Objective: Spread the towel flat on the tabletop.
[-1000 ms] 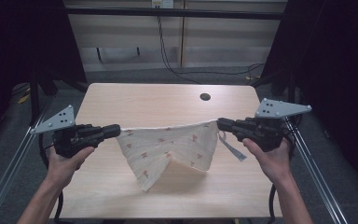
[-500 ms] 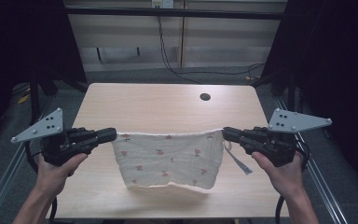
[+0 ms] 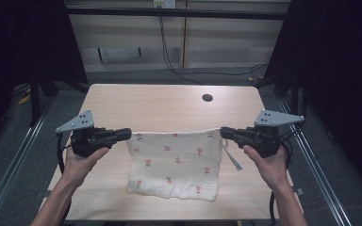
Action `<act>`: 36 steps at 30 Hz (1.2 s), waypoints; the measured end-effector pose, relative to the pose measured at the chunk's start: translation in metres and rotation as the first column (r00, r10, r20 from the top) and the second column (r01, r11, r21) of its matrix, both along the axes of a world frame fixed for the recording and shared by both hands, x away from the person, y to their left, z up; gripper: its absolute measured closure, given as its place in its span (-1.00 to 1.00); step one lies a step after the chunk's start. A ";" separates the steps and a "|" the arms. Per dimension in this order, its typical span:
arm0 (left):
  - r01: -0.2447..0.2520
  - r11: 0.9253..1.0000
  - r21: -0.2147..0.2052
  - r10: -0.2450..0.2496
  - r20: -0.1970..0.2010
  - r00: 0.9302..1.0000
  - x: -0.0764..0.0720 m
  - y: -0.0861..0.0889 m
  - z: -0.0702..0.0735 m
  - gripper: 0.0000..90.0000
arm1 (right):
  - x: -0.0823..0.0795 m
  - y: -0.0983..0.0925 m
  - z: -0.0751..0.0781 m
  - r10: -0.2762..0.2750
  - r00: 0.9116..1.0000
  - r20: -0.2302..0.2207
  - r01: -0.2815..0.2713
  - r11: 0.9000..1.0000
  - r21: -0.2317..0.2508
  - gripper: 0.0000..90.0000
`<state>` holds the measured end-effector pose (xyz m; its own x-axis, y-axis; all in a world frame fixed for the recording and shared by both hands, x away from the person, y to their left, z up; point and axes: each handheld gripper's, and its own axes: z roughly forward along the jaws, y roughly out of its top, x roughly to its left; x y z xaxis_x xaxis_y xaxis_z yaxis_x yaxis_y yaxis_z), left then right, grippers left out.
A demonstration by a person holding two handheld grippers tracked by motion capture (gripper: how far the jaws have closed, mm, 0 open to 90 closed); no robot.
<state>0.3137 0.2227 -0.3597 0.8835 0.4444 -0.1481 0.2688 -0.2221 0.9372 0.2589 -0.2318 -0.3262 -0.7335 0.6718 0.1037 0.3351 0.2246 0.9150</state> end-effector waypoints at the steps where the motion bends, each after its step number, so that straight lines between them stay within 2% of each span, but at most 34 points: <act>1: -0.001 1.000 -0.007 0.001 -0.009 1.000 0.003 -0.001 -0.005 0.92 | 0.006 0.001 -0.005 -0.004 1.000 -0.006 0.004 1.000 0.002 0.95; 3: -0.016 1.000 0.000 0.016 -0.015 1.000 0.006 -0.001 -0.010 0.92 | 0.011 0.002 -0.010 -0.012 1.000 -0.005 0.012 1.000 -0.012 0.95; 6: -0.024 1.000 0.016 0.024 -0.024 0.999 0.010 0.001 -0.016 0.92 | 0.017 0.003 -0.015 -0.010 1.000 -0.016 0.009 1.000 -0.006 0.95; 7: -0.034 0.999 0.013 0.035 -0.042 0.999 0.014 0.001 -0.022 0.92 | 0.022 0.004 -0.019 -0.014 1.000 -0.025 0.014 1.000 -0.008 0.95; 9: -0.038 0.999 0.018 0.039 -0.049 0.998 0.017 0.002 -0.026 0.92 | 0.027 0.006 -0.023 -0.014 0.999 -0.030 0.014 1.000 -0.008 0.95; 16: -0.073 0.997 0.027 0.075 -0.079 0.994 0.031 0.005 -0.036 0.92 | 0.046 0.009 -0.039 -0.031 0.997 -0.065 0.030 0.999 -0.020 0.95; 17: -0.088 0.995 0.048 0.092 -0.079 0.993 0.035 0.006 -0.040 0.92 | 0.048 0.009 -0.042 -0.037 0.997 -0.069 0.036 0.999 -0.021 0.95; 19: -0.091 0.995 0.048 0.095 -0.082 0.992 0.036 0.007 -0.041 0.92 | 0.051 0.009 -0.045 -0.042 0.997 -0.072 0.040 0.999 -0.028 0.94; 20: -0.092 0.995 0.039 0.095 -0.092 0.991 0.038 0.008 -0.044 0.92 | 0.056 0.009 -0.050 -0.044 0.995 -0.087 0.042 0.999 -0.030 0.94; 21: -0.100 0.994 0.049 0.105 -0.102 0.989 0.040 0.009 -0.048 0.92 | 0.059 0.009 -0.053 -0.040 0.995 -0.091 0.037 0.999 -0.029 0.94; 25: -0.109 0.992 0.057 0.115 -0.112 0.987 0.045 0.010 -0.054 0.92 | 0.066 0.012 -0.060 -0.042 0.993 -0.112 0.039 0.999 -0.032 0.94; 27: -0.127 0.991 0.052 0.133 -0.131 0.982 0.053 0.010 -0.060 0.92 | 0.075 0.015 -0.067 -0.046 0.991 -0.123 0.042 0.999 -0.030 0.94; 28: -0.127 0.991 0.052 0.133 -0.131 0.982 0.053 0.010 -0.060 0.92 | 0.075 0.015 -0.067 -0.046 0.991 -0.123 0.042 0.999 -0.030 0.94; 31: -0.134 0.989 0.067 0.142 -0.148 0.979 0.063 0.009 -0.068 0.92 | 0.085 0.016 -0.076 -0.057 0.988 -0.146 0.054 0.998 -0.027 0.94; 32: -0.139 0.988 0.070 0.149 -0.163 0.975 0.068 0.008 -0.074 0.91 | 0.092 0.016 -0.083 -0.072 0.984 -0.163 0.067 0.997 -0.036 0.93; 34: -0.137 0.989 0.064 0.146 -0.175 0.974 0.069 0.008 -0.077 0.91 | 0.096 0.015 -0.087 -0.079 0.981 -0.178 0.074 0.997 -0.032 0.93; 36: -0.136 0.986 0.100 0.152 -0.175 0.973 0.072 0.004 -0.083 0.91 | 0.100 0.014 -0.092 -0.084 0.980 -0.183 0.079 0.996 -0.032 0.93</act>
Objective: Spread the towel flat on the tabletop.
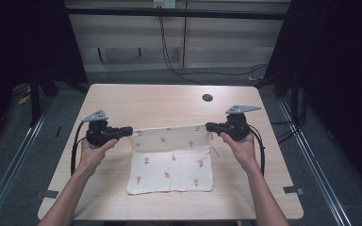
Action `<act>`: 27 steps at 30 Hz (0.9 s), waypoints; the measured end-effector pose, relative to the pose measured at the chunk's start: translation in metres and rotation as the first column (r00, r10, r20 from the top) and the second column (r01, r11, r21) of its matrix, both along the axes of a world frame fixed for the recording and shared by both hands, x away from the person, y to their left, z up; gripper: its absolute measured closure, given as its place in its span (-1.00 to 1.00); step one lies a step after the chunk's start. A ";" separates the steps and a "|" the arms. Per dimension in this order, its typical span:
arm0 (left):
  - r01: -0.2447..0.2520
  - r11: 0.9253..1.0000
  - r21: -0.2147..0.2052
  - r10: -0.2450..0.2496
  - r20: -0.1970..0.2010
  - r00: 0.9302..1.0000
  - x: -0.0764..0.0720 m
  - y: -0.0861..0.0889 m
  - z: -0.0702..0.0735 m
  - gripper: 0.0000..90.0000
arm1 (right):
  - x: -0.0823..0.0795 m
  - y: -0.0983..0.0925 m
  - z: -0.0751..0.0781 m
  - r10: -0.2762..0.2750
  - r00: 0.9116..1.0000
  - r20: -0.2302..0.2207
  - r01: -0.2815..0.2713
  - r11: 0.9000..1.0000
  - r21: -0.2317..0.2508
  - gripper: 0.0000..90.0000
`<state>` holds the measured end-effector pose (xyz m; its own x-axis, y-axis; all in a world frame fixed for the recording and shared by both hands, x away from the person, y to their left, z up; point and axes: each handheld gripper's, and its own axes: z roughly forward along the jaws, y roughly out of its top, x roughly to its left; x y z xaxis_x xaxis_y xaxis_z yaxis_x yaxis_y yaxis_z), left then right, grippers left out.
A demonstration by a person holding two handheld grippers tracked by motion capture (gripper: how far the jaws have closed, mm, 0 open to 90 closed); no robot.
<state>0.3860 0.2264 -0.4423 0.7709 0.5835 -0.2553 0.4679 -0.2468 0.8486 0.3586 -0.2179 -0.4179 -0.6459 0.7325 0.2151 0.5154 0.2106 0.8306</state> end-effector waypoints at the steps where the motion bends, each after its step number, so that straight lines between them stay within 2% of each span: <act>1: 0.000 1.000 0.000 0.000 0.000 1.000 0.000 0.000 0.000 0.91 | 0.002 0.000 -0.002 0.001 1.000 -0.005 -0.001 1.000 -0.003 0.93; 5: -0.016 1.000 0.005 0.016 -0.015 1.000 0.010 -0.003 -0.006 0.91 | 0.007 0.002 -0.007 -0.010 1.000 -0.013 0.010 1.000 -0.012 0.92; 7: -0.028 1.000 0.009 0.028 -0.028 0.999 0.015 -0.004 -0.010 0.89 | 0.013 0.001 -0.013 -0.037 0.999 0.016 0.037 0.999 -0.008 0.88; 8: -0.029 0.999 0.017 0.029 -0.035 0.999 0.018 -0.004 -0.011 0.89 | 0.013 0.001 -0.013 -0.037 0.999 0.016 0.037 0.999 -0.008 0.88; 10: -0.040 0.999 0.020 0.040 -0.038 0.998 0.022 -0.005 -0.014 0.88 | 0.019 0.001 -0.017 -0.044 0.999 0.000 0.044 0.999 0.003 0.82; 12: -0.037 0.999 0.019 0.037 -0.037 0.999 0.024 -0.006 -0.014 0.78 | 0.023 0.001 -0.020 -0.058 0.998 -0.011 0.057 0.998 -0.012 0.78; 13: -0.046 0.998 0.039 0.047 -0.027 0.999 0.026 -0.006 -0.014 0.75 | 0.025 0.001 -0.023 -0.068 0.998 -0.011 0.068 0.997 -0.026 0.73; 16: -0.055 0.998 0.023 0.056 -0.033 0.998 0.026 -0.003 -0.013 0.72 | 0.026 0.000 -0.023 -0.079 0.997 0.001 0.079 0.996 -0.036 0.69; 18: -0.072 0.997 0.024 0.073 -0.033 0.997 0.025 0.005 -0.011 0.60 | 0.023 -0.002 -0.020 -0.093 0.996 0.003 0.093 0.995 -0.039 0.64; 20: -0.071 0.997 0.031 0.072 -0.030 0.997 0.024 0.007 -0.009 0.59 | 0.022 -0.002 -0.019 -0.087 0.996 0.005 0.088 0.995 -0.042 0.62; 23: -0.097 0.995 0.029 0.097 -0.016 0.995 0.017 0.016 -0.003 0.50 | 0.014 -0.001 -0.011 -0.069 0.997 0.016 0.070 0.996 -0.050 0.57; 27: -0.089 0.995 0.046 0.089 0.004 0.996 0.007 0.020 0.002 0.50 | 0.005 0.000 -0.007 -0.038 0.999 0.010 0.038 0.998 -0.051 0.46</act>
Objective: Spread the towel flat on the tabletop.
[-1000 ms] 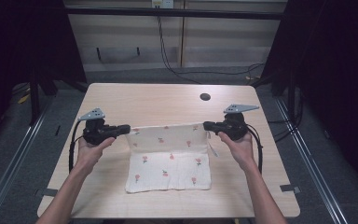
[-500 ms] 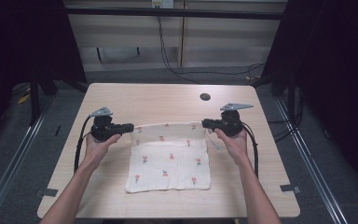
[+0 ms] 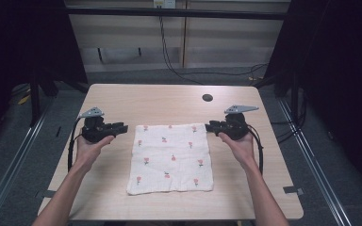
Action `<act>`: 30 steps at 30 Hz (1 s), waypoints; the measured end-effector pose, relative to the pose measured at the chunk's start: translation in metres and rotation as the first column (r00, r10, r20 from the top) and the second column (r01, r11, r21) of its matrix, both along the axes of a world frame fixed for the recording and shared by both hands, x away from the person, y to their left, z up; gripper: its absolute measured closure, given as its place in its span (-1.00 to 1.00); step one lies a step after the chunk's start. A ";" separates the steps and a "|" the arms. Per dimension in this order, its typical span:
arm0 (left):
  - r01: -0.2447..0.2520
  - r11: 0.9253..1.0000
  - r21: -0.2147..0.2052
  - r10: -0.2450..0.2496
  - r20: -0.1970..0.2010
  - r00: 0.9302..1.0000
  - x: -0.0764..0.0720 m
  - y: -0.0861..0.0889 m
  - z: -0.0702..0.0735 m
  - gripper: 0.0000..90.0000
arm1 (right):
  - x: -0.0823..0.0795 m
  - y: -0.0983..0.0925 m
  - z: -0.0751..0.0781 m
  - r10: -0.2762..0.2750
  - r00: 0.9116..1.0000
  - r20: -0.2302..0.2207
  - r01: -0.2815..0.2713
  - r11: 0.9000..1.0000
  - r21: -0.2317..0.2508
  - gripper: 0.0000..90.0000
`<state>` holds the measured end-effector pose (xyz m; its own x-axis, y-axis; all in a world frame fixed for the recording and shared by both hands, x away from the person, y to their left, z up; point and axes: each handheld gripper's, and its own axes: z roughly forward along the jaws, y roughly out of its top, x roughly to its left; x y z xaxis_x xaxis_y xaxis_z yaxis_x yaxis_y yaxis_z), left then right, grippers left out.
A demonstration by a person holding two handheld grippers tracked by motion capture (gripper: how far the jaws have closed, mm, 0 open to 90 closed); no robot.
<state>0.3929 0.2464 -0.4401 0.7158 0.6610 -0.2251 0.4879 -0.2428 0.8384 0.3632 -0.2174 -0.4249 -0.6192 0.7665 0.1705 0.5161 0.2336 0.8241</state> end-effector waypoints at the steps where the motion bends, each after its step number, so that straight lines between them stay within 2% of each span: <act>1: -0.002 1.000 -0.008 0.002 0.002 1.000 -0.003 0.002 0.001 0.51 | -0.006 0.002 0.002 0.012 1.000 -0.017 -0.012 1.000 0.003 0.43; 2: 0.005 1.000 -0.016 -0.005 -0.006 1.000 -0.008 0.006 0.005 0.52 | -0.016 0.005 0.004 0.060 0.998 -0.017 -0.060 0.998 -0.004 0.41; 3: 0.005 1.000 -0.016 -0.005 -0.006 1.000 -0.008 0.006 0.005 0.52 | -0.016 0.005 0.004 0.060 0.998 -0.017 -0.060 0.998 -0.004 0.41; 4: 0.015 1.000 0.006 -0.015 -0.005 1.000 -0.015 0.009 0.008 0.52 | -0.028 0.007 0.006 0.083 0.997 -0.012 -0.083 0.996 -0.016 0.38; 7: 0.027 1.000 -0.013 -0.026 0.009 1.000 -0.029 0.013 0.013 0.52 | -0.042 0.004 0.007 0.102 0.994 -0.022 -0.103 0.995 -0.019 0.37; 9: 0.032 0.999 -0.012 -0.031 0.004 0.999 -0.032 0.014 0.014 0.52 | -0.048 0.003 0.006 0.108 0.994 -0.034 -0.108 0.994 -0.014 0.36; 10: 0.043 0.999 -0.013 -0.043 -0.008 0.999 -0.038 0.013 0.014 0.51 | -0.060 0.002 0.001 0.119 0.991 -0.054 -0.120 0.993 -0.017 0.36; 11: 0.059 0.998 -0.013 -0.059 -0.015 0.998 -0.041 0.013 0.013 0.51 | -0.065 0.002 -0.002 0.125 0.990 -0.064 -0.127 0.992 -0.028 0.37; 12: 0.077 0.997 -0.018 -0.078 -0.037 0.996 -0.044 0.011 0.012 0.51 | -0.071 0.002 -0.006 0.136 0.988 -0.073 -0.139 0.990 -0.037 0.41; 13: 0.111 0.993 -0.030 -0.113 -0.063 0.992 -0.046 0.010 0.011 0.52 | -0.079 0.002 -0.010 0.149 0.985 -0.083 -0.153 0.988 -0.038 0.44; 14: 0.132 0.990 -0.047 -0.135 -0.070 0.988 -0.050 0.009 0.011 0.53 | -0.084 0.002 -0.014 0.159 0.983 -0.091 -0.163 0.986 -0.039 0.45; 16: 0.148 0.989 -0.026 -0.149 -0.069 0.986 -0.057 0.007 0.012 0.54 | -0.095 0.003 -0.022 0.160 0.981 -0.110 -0.167 0.984 -0.056 0.47; 18: 0.163 0.987 -0.014 -0.163 -0.063 0.985 -0.065 0.005 0.014 0.50 | -0.104 0.004 -0.030 0.163 0.978 -0.130 -0.170 0.985 -0.042 0.46; 21: 0.188 0.982 -0.026 -0.190 -0.064 0.980 -0.078 0.001 0.012 0.46 | -0.120 0.008 -0.044 0.167 0.974 -0.153 -0.176 0.983 -0.045 0.48; 24: 0.206 0.979 0.012 -0.204 -0.075 0.976 -0.091 -0.003 0.006 0.42 | -0.125 0.010 -0.052 0.164 0.970 -0.177 -0.180 0.981 -0.077 0.47; 27: 0.221 0.975 0.018 -0.218 -0.086 0.972 -0.098 -0.004 0.001 0.36 | -0.126 0.010 -0.055 0.161 0.968 -0.192 -0.180 0.980 -0.088 0.44; 28: 0.230 0.973 0.033 -0.226 -0.099 0.969 -0.101 -0.005 -0.004 0.34 | -0.123 0.009 -0.058 0.180 0.963 -0.202 -0.200 0.977 -0.079 0.43; 30: 0.225 0.974 0.028 -0.219 -0.126 0.967 -0.108 -0.002 -0.017 0.34 | -0.122 0.010 -0.060 0.174 0.964 -0.199 -0.194 0.977 -0.091 0.44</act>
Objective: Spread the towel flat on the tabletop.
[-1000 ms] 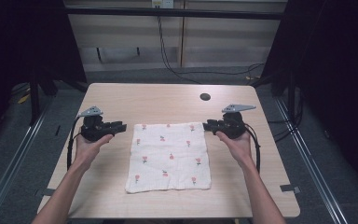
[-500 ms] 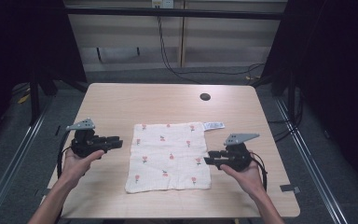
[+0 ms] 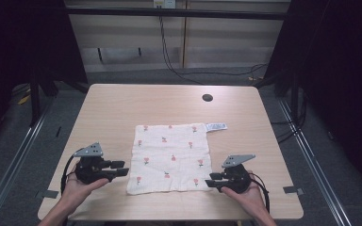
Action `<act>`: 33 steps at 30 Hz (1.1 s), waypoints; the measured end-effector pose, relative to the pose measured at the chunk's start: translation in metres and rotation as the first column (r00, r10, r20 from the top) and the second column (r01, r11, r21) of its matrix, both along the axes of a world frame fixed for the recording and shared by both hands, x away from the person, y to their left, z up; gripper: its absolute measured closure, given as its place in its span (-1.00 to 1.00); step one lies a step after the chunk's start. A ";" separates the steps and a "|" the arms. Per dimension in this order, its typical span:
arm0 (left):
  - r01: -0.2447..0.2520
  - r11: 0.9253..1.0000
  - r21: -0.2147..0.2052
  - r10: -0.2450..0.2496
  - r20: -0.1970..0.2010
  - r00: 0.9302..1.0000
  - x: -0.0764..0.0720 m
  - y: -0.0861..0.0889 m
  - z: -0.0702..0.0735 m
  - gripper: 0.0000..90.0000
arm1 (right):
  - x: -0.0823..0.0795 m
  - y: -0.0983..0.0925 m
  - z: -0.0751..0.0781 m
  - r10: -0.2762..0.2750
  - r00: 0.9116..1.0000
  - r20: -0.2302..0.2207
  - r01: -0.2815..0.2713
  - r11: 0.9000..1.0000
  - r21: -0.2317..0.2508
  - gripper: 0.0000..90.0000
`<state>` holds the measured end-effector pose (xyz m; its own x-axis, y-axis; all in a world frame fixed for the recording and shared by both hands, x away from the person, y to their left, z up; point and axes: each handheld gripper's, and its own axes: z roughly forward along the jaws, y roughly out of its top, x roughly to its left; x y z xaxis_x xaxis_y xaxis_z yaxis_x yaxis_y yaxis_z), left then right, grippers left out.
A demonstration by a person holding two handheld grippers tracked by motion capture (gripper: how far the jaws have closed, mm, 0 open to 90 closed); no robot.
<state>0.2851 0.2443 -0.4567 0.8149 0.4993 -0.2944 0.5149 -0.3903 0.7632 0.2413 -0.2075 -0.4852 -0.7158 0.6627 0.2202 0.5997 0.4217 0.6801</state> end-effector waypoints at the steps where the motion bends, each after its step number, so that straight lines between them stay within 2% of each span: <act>1: 0.000 1.000 0.000 0.000 0.000 1.000 0.000 0.000 0.000 0.34 | 0.000 0.000 0.000 0.000 1.000 0.000 0.000 1.000 0.000 0.44; 2: 0.003 1.000 0.016 -0.003 -0.007 1.000 -0.004 0.001 -0.008 0.33 | -0.001 0.002 -0.005 0.010 1.000 0.000 -0.010 0.999 -0.034 0.43; 3: 0.003 1.000 0.016 -0.003 -0.007 1.000 -0.004 0.001 -0.008 0.32 | -0.002 0.003 -0.006 0.010 1.000 0.002 -0.009 0.999 -0.046 0.42; 6: 0.005 1.000 0.018 -0.005 -0.014 1.000 -0.007 0.002 -0.013 0.30 | -0.003 0.003 -0.007 0.009 1.000 0.007 -0.008 0.999 -0.052 0.38; 7: 0.004 1.000 0.011 -0.004 -0.019 1.000 -0.008 0.002 -0.015 0.27 | -0.004 0.003 -0.008 0.015 1.000 0.007 -0.014 0.998 -0.063 0.27; 8: -0.001 1.000 0.018 0.001 -0.010 1.000 -0.010 0.003 -0.017 0.23 | -0.005 0.003 -0.010 0.025 1.000 0.005 -0.025 0.999 -0.047 0.25; 9: 0.002 1.000 0.017 -0.002 -0.023 1.000 -0.011 0.003 -0.020 0.22 | -0.007 0.004 -0.010 0.026 1.000 0.017 -0.024 0.998 -0.057 0.25; 10: 0.002 1.000 0.017 -0.002 -0.023 1.000 -0.011 0.003 -0.020 0.22 | -0.008 0.005 -0.010 0.034 0.999 0.039 -0.030 0.996 -0.079 0.28; 11: 0.003 1.000 0.029 -0.002 -0.038 0.999 -0.012 0.002 -0.025 0.22 | -0.008 0.005 -0.010 0.034 0.999 0.039 -0.030 0.996 -0.079 0.28; 12: 0.015 0.998 0.060 -0.013 -0.036 0.999 -0.014 -0.003 -0.028 0.21 | -0.012 0.008 -0.009 0.033 0.998 0.059 -0.026 0.993 -0.112 0.40; 15: 0.029 0.998 0.059 -0.027 -0.036 0.999 -0.014 -0.007 -0.028 0.19 | -0.012 0.007 -0.009 0.032 0.997 0.075 -0.022 0.992 -0.127 0.50; 16: 0.055 0.996 0.070 -0.052 -0.038 0.998 -0.015 -0.012 -0.029 0.19 | -0.011 0.005 -0.009 0.028 0.997 0.065 -0.020 0.992 -0.123 0.66; 17: 0.055 0.996 0.070 -0.052 -0.038 0.998 -0.015 -0.012 -0.029 0.19 | -0.011 0.005 -0.009 0.028 0.997 0.065 -0.020 0.992 -0.123 0.66; 18: 0.077 0.994 0.076 -0.074 -0.042 0.996 -0.017 -0.016 -0.030 0.19 | -0.011 0.003 -0.009 0.028 0.998 0.052 -0.023 0.994 -0.107 0.75; 21: 0.133 0.983 0.126 -0.129 -0.037 0.991 -0.021 -0.024 -0.033 0.18 | -0.011 0.004 -0.009 0.030 0.999 0.040 -0.025 0.995 -0.101 0.83; 22: 0.143 0.981 0.129 -0.140 -0.037 0.989 -0.023 -0.025 -0.034 0.18 | -0.011 0.004 -0.009 0.029 0.999 0.037 -0.025 0.995 -0.099 0.85; 23: 0.165 0.975 0.152 -0.161 -0.036 0.986 -0.025 -0.026 -0.034 0.17 | -0.011 0.004 -0.009 0.027 0.999 0.031 -0.024 0.995 -0.098 0.90; 26: 0.177 0.974 0.142 -0.173 -0.043 0.984 -0.028 -0.025 -0.035 0.16 | -0.011 0.003 -0.009 0.021 1.000 0.020 -0.019 0.996 -0.091 0.91; 27: 0.176 0.973 0.148 -0.173 -0.034 0.984 -0.029 -0.026 -0.037 0.16 | -0.011 0.003 -0.009 0.018 1.000 0.013 -0.017 0.996 -0.089 0.91; 28: 0.182 0.969 0.166 -0.179 -0.033 0.983 -0.029 -0.025 -0.037 0.19 | -0.011 0.003 -0.009 0.013 1.000 0.004 -0.013 0.997 -0.082 0.91; 30: 0.172 0.972 0.161 -0.169 -0.033 0.985 -0.028 -0.025 -0.037 0.21 | -0.011 0.002 -0.009 0.013 1.000 -0.002 -0.013 0.997 -0.080 0.91; 31: 0.164 0.971 0.172 -0.166 -0.006 0.986 -0.029 -0.025 -0.038 0.36 | -0.010 0.002 -0.009 0.015 1.000 -0.002 -0.015 0.997 -0.075 0.91; 32: 0.164 0.971 0.172 -0.166 -0.006 0.986 -0.029 -0.025 -0.038 0.45 | -0.010 0.002 -0.009 0.015 1.000 -0.002 -0.015 0.997 -0.075 0.91; 33: 0.165 0.969 0.185 -0.171 0.016 0.985 -0.029 -0.025 -0.038 0.45 | -0.010 0.002 -0.009 0.018 1.000 -0.005 -0.018 0.997 -0.074 0.91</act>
